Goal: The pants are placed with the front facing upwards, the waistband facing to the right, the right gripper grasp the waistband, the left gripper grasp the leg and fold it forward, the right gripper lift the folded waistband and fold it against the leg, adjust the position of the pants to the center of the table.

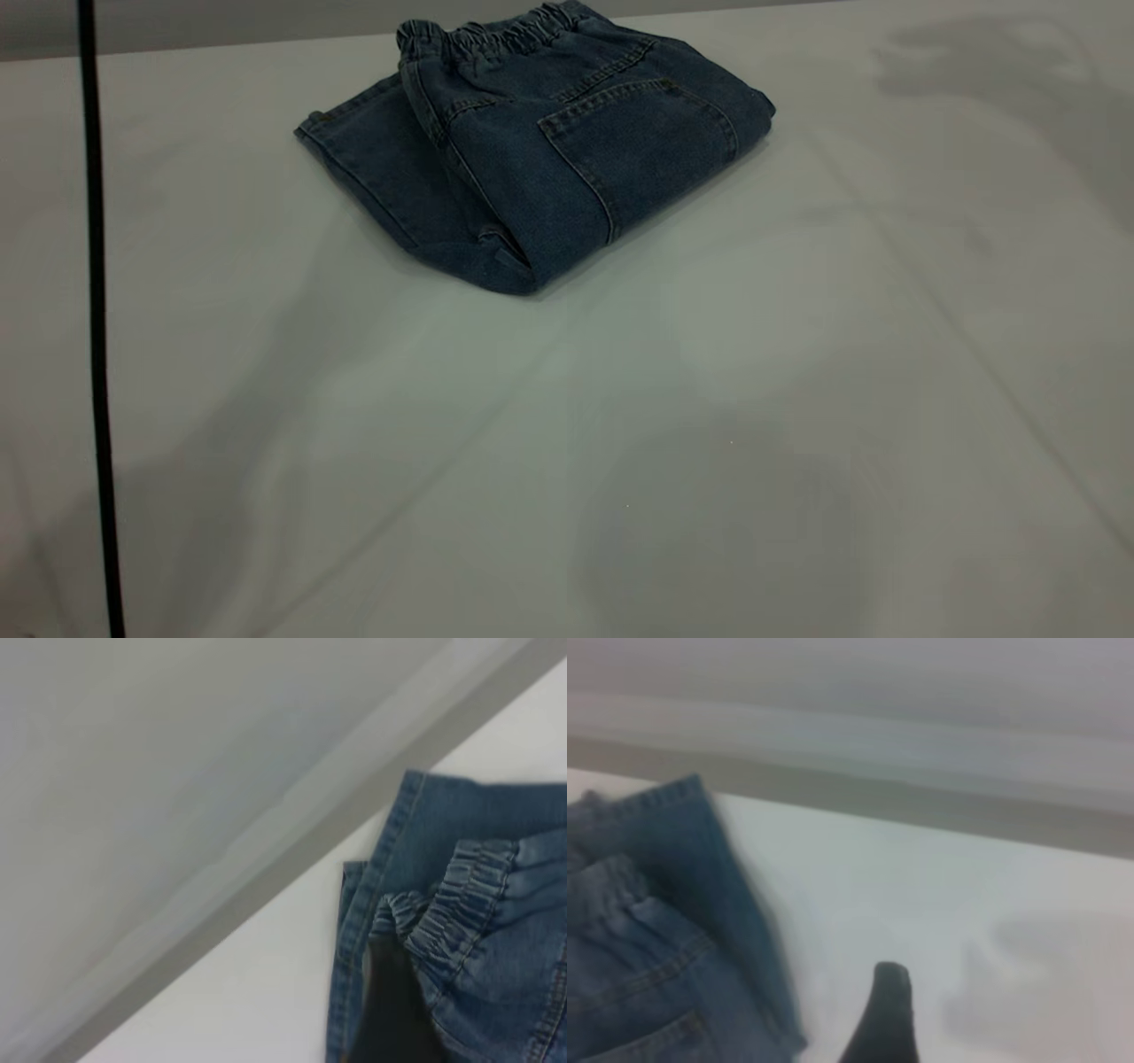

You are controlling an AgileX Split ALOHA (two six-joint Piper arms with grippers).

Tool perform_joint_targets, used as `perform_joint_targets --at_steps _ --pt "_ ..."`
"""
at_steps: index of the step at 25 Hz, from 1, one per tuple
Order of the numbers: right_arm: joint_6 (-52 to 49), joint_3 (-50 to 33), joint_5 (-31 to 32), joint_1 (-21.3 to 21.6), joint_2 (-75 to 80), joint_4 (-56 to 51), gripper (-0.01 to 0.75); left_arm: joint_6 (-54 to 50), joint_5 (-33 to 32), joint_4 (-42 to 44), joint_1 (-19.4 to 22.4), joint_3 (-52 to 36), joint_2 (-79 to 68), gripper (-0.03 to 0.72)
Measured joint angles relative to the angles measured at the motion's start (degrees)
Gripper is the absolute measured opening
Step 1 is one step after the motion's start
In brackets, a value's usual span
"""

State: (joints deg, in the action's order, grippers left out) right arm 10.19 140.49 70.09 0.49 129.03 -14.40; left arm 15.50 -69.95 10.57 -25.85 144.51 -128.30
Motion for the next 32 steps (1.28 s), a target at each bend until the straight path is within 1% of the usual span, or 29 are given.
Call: perform_joint_targets --at_steps 4,7,13,23,29,32 --pt "-3.5 -6.9 0.0 0.1 -7.6 4.8 0.584 -0.3 0.0 -0.1 0.0 -0.1 -2.6 0.415" --pt "-5.4 -12.7 0.0 0.1 -13.8 6.6 0.584 -2.7 0.1 -1.1 0.0 -0.7 -4.8 0.415" --pt "-5.4 -24.1 -0.1 0.1 -26.2 4.9 0.584 -3.1 0.1 -5.1 0.0 -2.3 -10.0 0.415" --pt "-5.3 -41.8 -0.1 0.0 -42.1 2.9 0.584 -3.0 0.1 -5.2 0.0 -2.3 -19.2 0.415" --pt "-5.3 -49.3 -0.2 0.0 -46.7 2.2 0.584 -2.9 0.1 -6.7 0.0 -2.3 -22.5 0.415" --pt "-5.3 -49.9 -0.2 0.0 -47.8 1.7 0.584 -2.4 0.1 -6.6 0.0 -2.2 -24.5 0.415"
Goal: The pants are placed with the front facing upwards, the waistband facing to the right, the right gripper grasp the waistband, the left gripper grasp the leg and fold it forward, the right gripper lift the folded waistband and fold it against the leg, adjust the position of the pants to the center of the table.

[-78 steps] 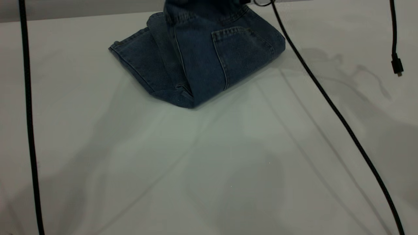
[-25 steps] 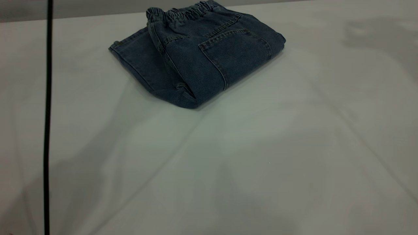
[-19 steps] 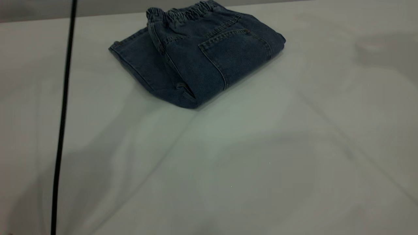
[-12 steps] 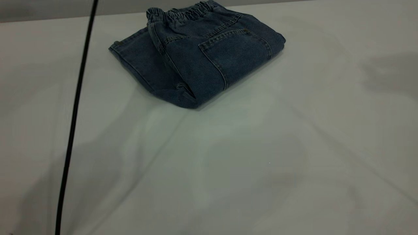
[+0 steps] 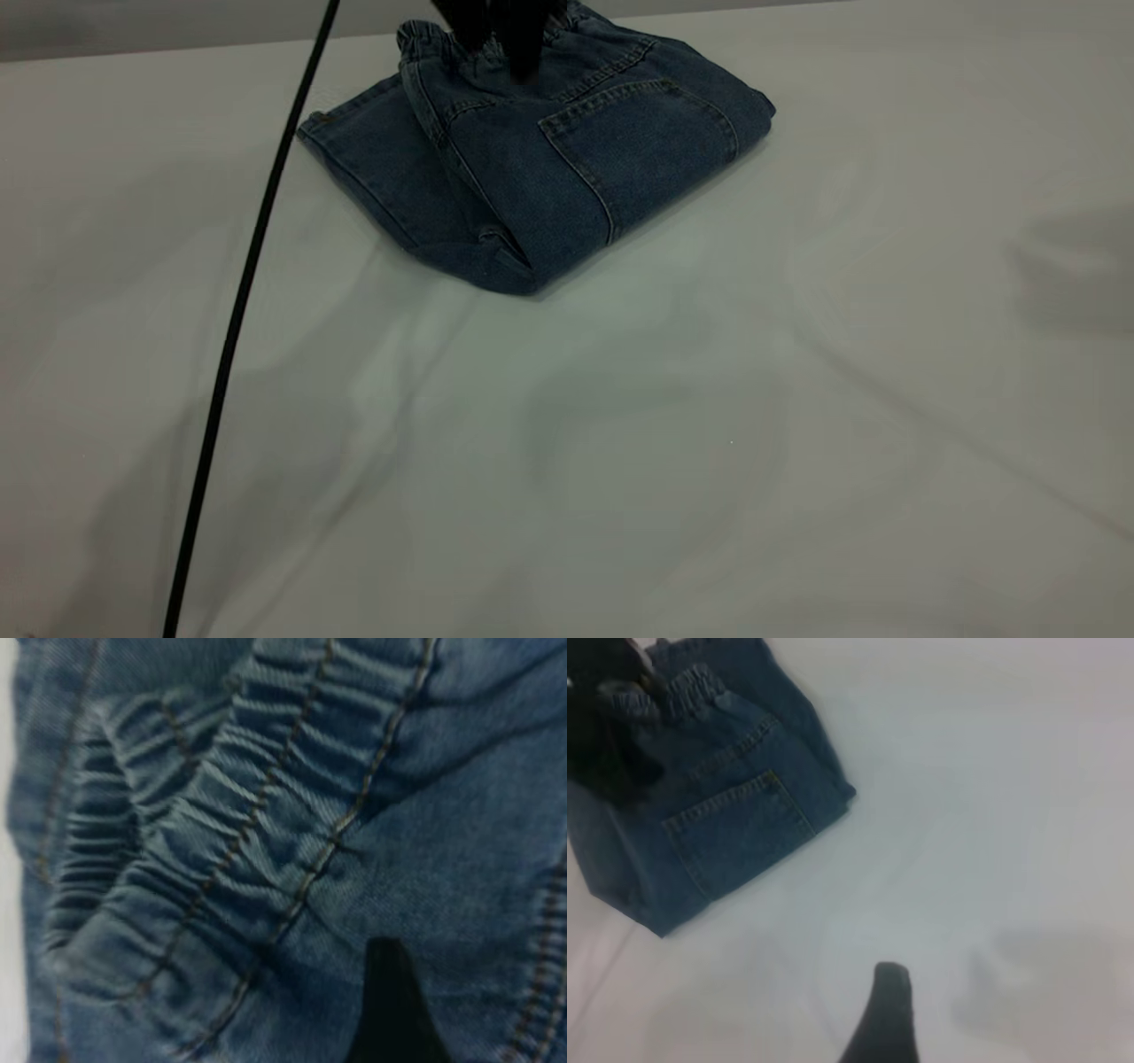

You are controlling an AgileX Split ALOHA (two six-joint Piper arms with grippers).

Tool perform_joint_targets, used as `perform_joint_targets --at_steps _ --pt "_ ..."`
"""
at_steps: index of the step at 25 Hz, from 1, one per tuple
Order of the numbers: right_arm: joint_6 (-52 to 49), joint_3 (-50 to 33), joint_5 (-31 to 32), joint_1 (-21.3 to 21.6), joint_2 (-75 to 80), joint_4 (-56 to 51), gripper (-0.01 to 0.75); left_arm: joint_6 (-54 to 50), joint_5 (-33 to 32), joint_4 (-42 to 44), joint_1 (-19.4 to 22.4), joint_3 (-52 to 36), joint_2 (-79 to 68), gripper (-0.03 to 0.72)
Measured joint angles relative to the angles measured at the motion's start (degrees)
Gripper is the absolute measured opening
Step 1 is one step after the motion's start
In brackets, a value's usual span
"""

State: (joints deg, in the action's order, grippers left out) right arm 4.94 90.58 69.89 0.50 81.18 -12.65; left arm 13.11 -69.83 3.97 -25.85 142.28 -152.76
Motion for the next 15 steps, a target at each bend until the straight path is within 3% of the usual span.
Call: perform_joint_targets --at_steps 15 --pt "0.0 0.1 0.1 0.0 -1.8 -0.1 0.584 0.3 0.8 -0.9 0.1 0.4 -8.2 0.415"
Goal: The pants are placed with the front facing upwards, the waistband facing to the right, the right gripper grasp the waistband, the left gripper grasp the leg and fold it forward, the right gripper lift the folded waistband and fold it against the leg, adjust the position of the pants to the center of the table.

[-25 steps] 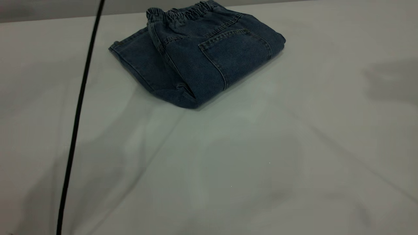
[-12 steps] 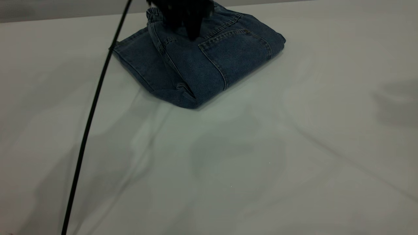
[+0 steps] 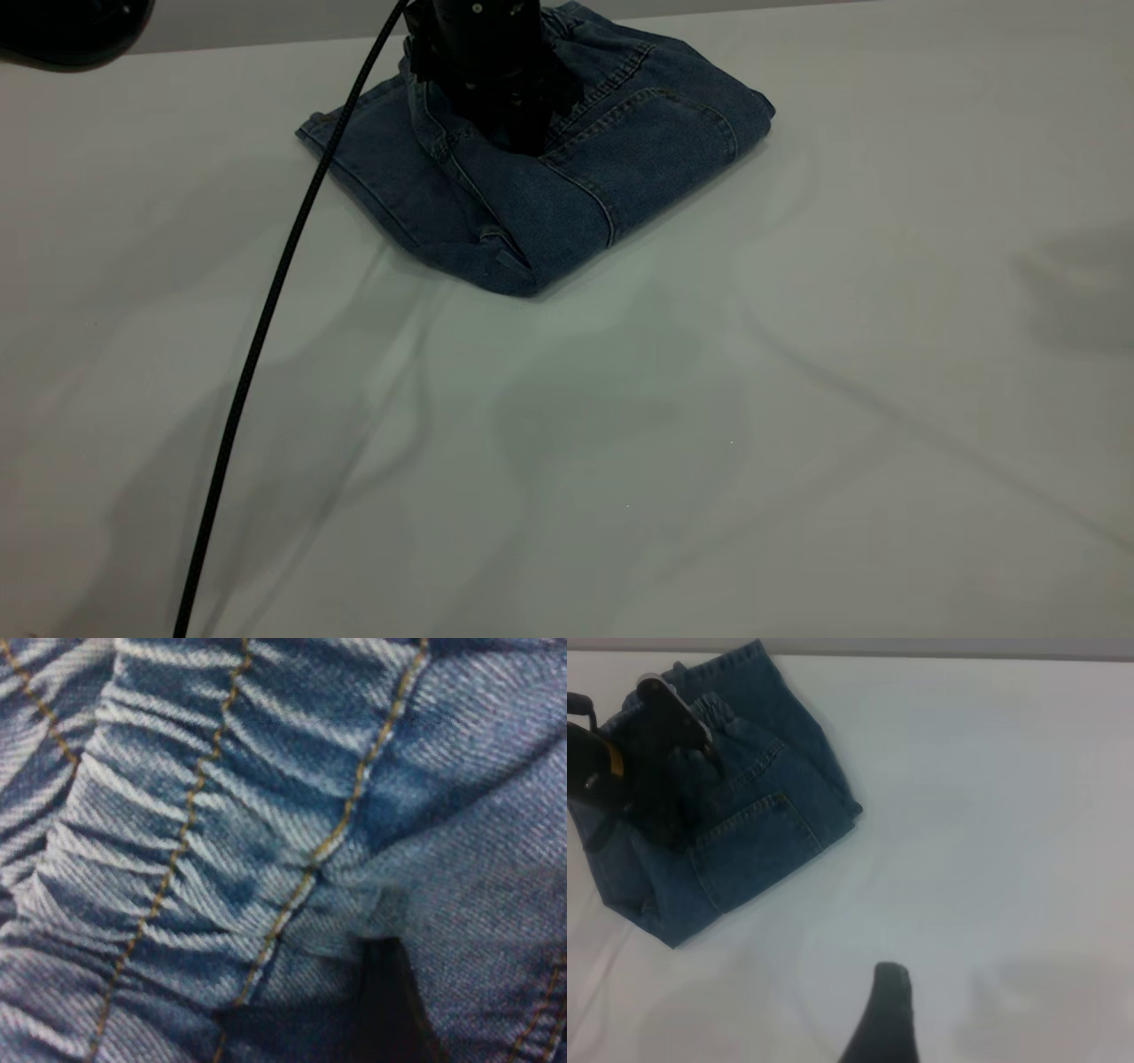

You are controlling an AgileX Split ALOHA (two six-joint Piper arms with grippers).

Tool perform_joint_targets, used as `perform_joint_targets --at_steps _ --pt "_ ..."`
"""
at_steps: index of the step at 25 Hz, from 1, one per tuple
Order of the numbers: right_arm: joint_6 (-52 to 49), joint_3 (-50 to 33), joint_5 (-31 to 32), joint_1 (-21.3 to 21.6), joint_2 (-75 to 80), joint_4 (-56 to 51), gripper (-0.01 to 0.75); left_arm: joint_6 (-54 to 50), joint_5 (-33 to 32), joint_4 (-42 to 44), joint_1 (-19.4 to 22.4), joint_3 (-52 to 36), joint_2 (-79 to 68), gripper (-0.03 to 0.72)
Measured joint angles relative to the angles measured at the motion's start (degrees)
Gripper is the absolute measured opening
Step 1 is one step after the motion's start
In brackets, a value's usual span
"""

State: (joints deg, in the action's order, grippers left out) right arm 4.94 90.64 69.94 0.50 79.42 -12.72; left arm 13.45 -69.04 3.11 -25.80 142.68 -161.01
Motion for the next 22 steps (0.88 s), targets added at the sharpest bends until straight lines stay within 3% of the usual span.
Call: perform_joint_targets --at_steps 10,12,14,22 --pt "0.0 0.0 0.0 0.0 0.0 -0.4 0.584 -11.9 -0.2 -7.7 0.1 -0.2 -0.3 0.421" --pt "0.0 0.0 0.0 0.0 0.0 -0.4 0.584 -13.9 -0.9 -12.7 0.1 -0.2 -0.3 0.421" --pt "0.0 0.0 0.0 0.0 0.0 -0.4 0.584 -14.0 -1.3 -16.8 -0.2 -0.4 -0.6 0.421" --pt "0.0 0.0 0.1 0.0 0.0 -0.5 0.584 -10.4 -1.2 -17.7 -2.8 -0.4 -0.6 0.421"
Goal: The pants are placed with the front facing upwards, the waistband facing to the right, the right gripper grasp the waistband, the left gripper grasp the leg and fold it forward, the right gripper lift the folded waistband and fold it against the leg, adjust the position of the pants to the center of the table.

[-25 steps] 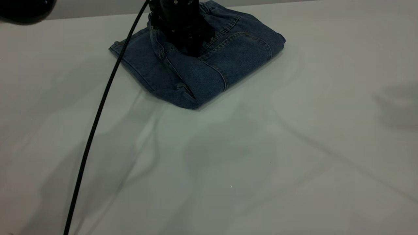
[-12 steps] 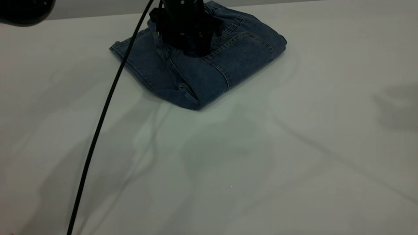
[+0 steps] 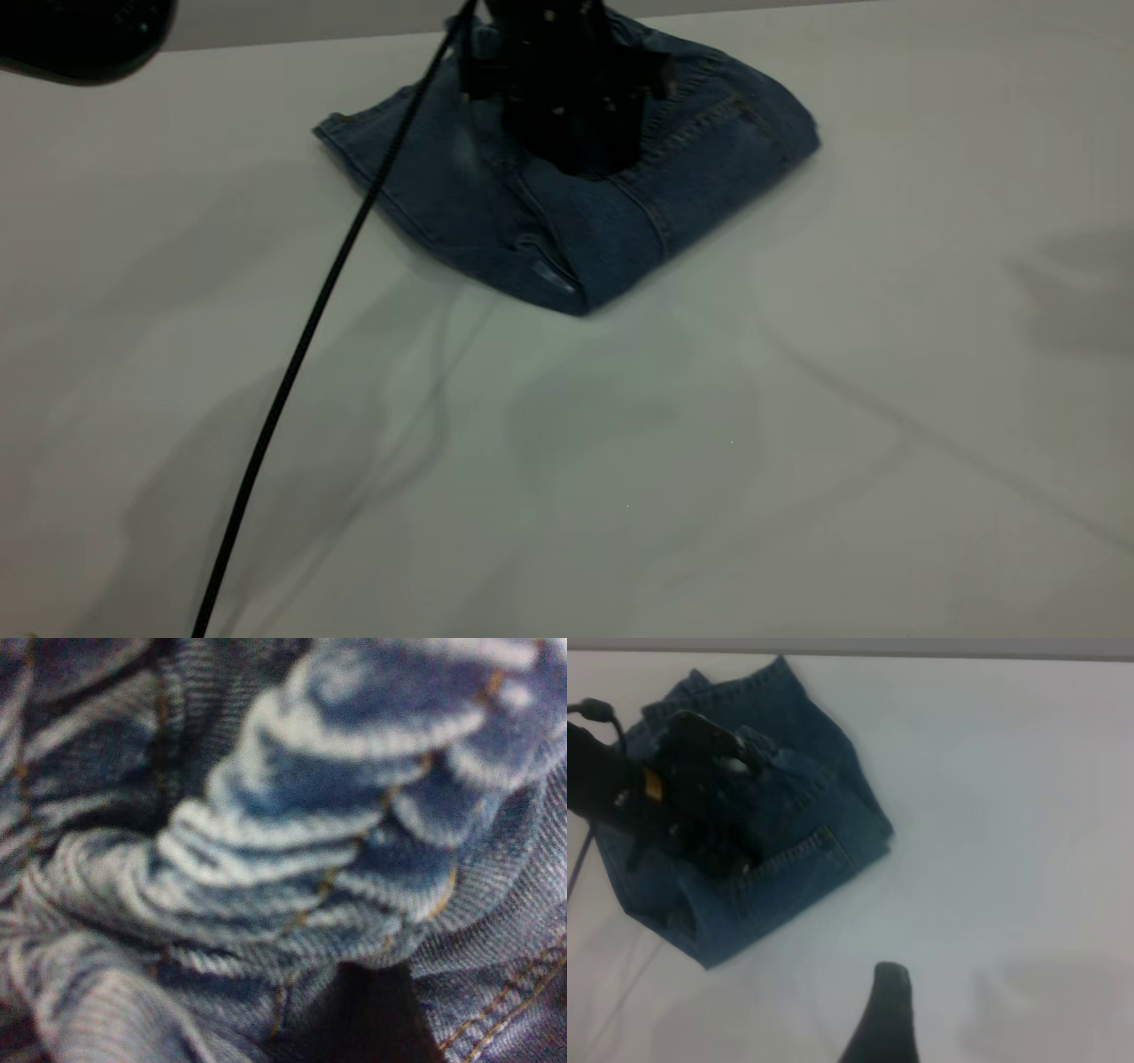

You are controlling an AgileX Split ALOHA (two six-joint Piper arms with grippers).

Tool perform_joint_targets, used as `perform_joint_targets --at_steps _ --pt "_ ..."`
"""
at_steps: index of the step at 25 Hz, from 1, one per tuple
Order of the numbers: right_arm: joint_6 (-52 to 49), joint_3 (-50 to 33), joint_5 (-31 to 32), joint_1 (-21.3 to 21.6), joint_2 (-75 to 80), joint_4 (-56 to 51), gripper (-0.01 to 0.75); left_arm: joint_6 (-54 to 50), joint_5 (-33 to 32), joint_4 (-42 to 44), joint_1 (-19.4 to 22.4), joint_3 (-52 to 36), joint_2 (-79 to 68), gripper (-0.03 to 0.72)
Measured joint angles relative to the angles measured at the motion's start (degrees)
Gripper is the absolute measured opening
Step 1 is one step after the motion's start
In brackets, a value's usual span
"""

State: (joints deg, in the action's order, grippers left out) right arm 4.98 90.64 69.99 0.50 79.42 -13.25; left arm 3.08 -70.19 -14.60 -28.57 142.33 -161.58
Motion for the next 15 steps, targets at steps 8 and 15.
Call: perform_joint_targets --at_steps 8,15 --pt "0.0 0.0 0.0 0.0 0.0 0.1 0.584 2.3 -0.1 2.4 -1.8 0.0 0.5 0.420" --pt "0.0 0.0 -0.1 0.0 0.0 0.1 0.584 3.1 -0.1 6.7 -3.2 0.0 1.7 0.420"
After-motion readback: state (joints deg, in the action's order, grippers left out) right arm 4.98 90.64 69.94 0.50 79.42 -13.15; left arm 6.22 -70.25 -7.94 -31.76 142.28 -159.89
